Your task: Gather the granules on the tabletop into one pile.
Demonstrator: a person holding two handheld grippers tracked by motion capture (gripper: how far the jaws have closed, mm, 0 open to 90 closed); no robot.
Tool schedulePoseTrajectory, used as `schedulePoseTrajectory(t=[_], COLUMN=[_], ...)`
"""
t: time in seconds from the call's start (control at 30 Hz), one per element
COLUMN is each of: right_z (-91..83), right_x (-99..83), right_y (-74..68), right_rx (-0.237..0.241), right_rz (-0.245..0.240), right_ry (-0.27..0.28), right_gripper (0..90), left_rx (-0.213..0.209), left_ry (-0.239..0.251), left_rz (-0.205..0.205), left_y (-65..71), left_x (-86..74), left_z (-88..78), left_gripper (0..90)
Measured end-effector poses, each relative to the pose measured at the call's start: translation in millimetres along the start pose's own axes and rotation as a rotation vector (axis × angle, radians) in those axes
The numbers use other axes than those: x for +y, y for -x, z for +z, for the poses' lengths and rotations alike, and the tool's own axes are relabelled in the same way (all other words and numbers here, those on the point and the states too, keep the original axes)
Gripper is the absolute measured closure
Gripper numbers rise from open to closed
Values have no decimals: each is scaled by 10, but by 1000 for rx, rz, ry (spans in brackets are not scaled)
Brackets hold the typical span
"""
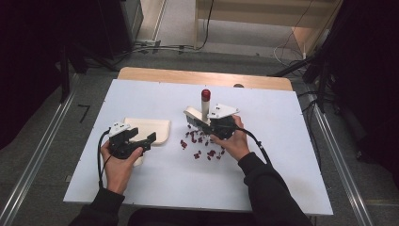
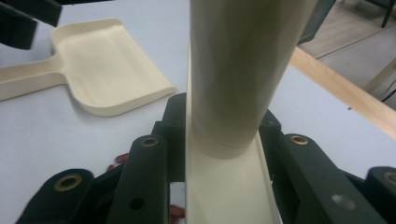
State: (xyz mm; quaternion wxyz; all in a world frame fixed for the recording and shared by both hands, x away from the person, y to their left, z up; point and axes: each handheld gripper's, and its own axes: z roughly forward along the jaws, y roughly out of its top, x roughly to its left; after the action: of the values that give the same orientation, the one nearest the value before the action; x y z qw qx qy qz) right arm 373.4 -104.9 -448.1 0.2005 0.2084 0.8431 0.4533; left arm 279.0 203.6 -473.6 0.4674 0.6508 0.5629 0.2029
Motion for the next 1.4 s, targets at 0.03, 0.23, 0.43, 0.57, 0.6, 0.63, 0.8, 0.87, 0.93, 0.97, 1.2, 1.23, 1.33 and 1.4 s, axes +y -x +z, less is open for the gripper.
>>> schedulePoseTrajectory(t=[0.03, 0.23, 0.43, 0.57, 0.6, 0.63, 0.8, 0.87, 0.93, 0.97, 1.2, 1.23, 1.33, 1.4], right_z=[-13, -93, -106, -115, -108, -99, -17, 2, 11, 15, 48, 54, 69, 83], right_x=[-6, -94, -161, -146, -145, -147, -215, -223, -229, -238, -267, -267, -253, -235], right_y=[-17, -203, -365, -452, -468, -479, -511, -486, -430, -404, -263, -247, -209, -165], right_rx=[6, 57, 129, 171, 188, 197, 236, 238, 226, 221, 218, 224, 220, 211], right_rz=[1, 52, 99, 118, 127, 134, 156, 163, 169, 175, 192, 189, 183, 175], right_ry=[0, 1, 5, 21, 20, 18, -23, -26, -31, -31, -36, -32, -38, -42], right_gripper=[643, 643, 643, 643, 643, 643, 643, 643, 643, 643, 642, 642, 642, 643], left_rx=[1, 4, 3, 4, 3, 4, 2, 2, 3, 2, 0, 0, -3, -3], left_ry=[1, 1, -3, -4, -3, -4, -3, -3, -5, -6, -11, -11, -12, -12], left_rz=[0, -4, 3, 2, 1, 1, 0, -1, 0, 0, 3, 3, 4, 4], left_y=[-2, -10, -5, -9, -11, -12, -9, -7, -6, -8, -9, -7, 0, 4], left_x=[2, 7, 6, 6, 4, 3, 0, 0, 0, -1, -8, -8, -9, -9], left_z=[0, -4, 13, 15, 17, 18, 17, 18, 19, 21, 31, 31, 30, 29], left_gripper=[226, 226, 226, 226, 226, 226, 226, 227, 226, 226, 227, 227, 227, 227])
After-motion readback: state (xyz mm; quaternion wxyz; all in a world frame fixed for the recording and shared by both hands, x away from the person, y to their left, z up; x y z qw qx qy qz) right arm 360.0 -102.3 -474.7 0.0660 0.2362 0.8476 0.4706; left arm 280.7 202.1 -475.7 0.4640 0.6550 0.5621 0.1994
